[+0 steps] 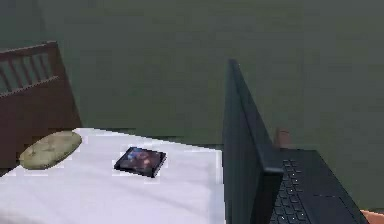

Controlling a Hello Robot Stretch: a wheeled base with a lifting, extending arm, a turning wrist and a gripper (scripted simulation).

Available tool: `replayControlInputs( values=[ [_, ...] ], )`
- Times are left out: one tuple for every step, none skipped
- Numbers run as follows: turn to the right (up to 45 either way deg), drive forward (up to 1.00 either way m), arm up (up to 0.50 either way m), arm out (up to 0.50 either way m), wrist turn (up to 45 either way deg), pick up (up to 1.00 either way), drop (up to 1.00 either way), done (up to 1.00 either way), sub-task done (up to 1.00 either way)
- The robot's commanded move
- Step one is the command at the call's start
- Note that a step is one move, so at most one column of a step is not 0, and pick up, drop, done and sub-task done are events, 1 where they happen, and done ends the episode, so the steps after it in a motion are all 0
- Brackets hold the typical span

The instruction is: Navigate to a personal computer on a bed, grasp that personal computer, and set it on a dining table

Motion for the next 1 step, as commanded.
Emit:
replayControlInputs(
  values=[
    [-45.0, 0.0, 0.0, 0.0, 0.0, 0.0, 0.0, 0.0, 0.0]
  ],
)
